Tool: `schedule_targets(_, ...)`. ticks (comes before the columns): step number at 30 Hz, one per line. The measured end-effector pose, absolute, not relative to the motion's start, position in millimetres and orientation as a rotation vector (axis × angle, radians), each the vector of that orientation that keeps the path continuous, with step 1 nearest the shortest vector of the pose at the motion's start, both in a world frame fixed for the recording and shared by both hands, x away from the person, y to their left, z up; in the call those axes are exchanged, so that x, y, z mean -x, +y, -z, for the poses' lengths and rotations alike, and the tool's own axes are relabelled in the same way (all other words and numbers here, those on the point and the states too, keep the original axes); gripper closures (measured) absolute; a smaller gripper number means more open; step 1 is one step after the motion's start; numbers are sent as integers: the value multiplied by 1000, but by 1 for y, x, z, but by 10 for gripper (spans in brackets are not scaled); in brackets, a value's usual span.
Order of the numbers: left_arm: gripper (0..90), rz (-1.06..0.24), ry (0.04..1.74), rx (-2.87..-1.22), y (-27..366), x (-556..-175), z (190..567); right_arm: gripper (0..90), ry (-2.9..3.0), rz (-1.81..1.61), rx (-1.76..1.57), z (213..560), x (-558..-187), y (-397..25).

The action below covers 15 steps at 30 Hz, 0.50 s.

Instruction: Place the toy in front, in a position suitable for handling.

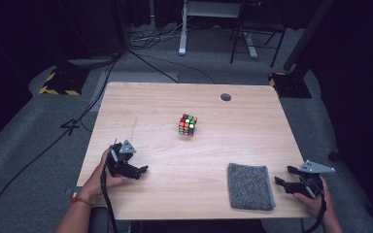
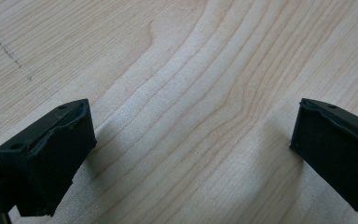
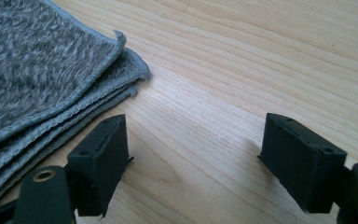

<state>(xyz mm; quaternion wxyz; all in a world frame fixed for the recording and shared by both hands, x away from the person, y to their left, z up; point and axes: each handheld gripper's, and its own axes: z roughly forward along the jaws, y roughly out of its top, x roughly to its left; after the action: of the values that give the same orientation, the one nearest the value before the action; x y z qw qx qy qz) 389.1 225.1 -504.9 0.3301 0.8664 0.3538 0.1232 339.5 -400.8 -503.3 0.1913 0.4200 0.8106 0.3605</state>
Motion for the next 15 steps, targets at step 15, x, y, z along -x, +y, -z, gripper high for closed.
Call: schedule_targets(15, 1, -331, 951, -2255, 225, -378, 505, 246, 2272, -1011, -1178, 503, -340, -401)
